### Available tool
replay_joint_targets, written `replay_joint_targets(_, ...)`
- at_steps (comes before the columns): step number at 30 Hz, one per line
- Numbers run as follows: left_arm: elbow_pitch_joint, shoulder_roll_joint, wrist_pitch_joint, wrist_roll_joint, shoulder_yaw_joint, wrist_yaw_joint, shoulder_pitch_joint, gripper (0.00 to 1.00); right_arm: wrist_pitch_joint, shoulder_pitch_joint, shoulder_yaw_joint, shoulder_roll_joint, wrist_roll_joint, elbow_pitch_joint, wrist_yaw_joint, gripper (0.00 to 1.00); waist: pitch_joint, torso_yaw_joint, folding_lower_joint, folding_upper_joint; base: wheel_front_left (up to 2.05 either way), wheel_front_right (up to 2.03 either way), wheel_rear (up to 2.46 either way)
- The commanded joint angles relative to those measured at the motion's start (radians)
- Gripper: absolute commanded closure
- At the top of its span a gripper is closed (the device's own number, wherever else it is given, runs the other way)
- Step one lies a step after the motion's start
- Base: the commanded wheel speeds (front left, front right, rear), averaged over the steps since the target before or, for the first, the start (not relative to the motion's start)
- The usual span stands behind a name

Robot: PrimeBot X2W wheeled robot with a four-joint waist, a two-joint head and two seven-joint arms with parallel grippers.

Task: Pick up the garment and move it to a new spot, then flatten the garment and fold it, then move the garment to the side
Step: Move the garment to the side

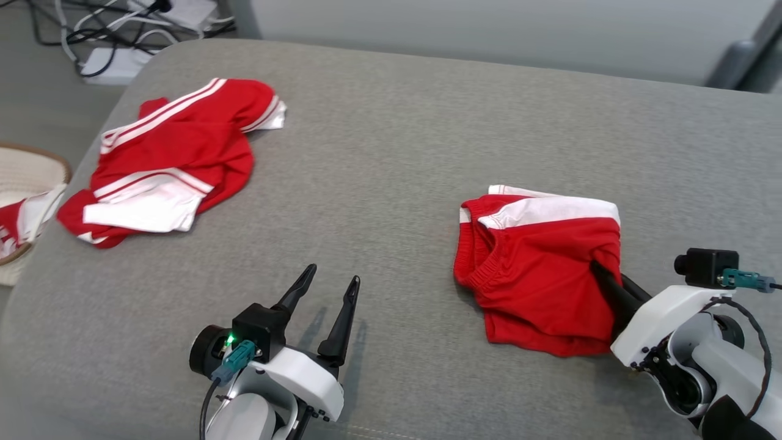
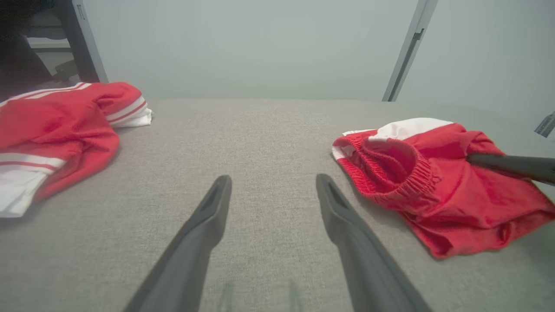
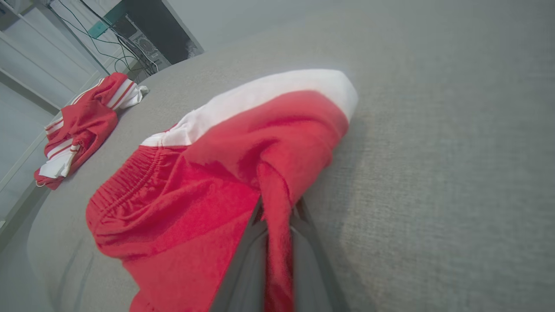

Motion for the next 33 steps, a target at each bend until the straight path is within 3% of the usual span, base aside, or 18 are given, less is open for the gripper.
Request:
replay_joint_targets(1,-0.018,0.008,-0.006,0.019,0.041,-0.005,-0.032,0.00,-0.023,0.024,-0.005,-0.020,0.001,-0.001,0.000,1.00,-0.014,-0.058,0.0000,0.0000,0.00,0.00,0.00)
replay_joint_targets(10,-0.020,0.008,-0.006,0.041,0.079,-0.020,-0.044,0.00,-0.034,0.033,-0.026,-0.016,-0.007,0.005,0.000,1.00,-0.005,-0.264,0.0000,0.0000,0.00,0.00,0.00)
replay_joint_targets(20,-0.018,0.008,-0.006,0.067,0.104,-0.029,-0.042,0.00,-0.036,0.058,-0.024,0.008,-0.005,-0.001,0.000,1.00,0.003,-0.429,0.0000,0.0000,0.00,0.00,0.00)
replay_joint_targets(27,-0.014,0.009,-0.006,0.090,0.124,-0.039,-0.044,0.00,-0.037,0.066,-0.017,0.014,-0.006,-0.012,0.000,1.00,0.028,-0.501,0.0000,0.0000,0.00,0.00,0.00)
replay_joint_targets(33,-0.010,0.009,-0.006,0.102,0.118,-0.049,-0.065,0.00,-0.037,0.010,-0.004,-0.012,-0.049,0.015,0.000,1.00,0.076,-0.504,0.0000,0.0000,0.00,0.00,0.00)
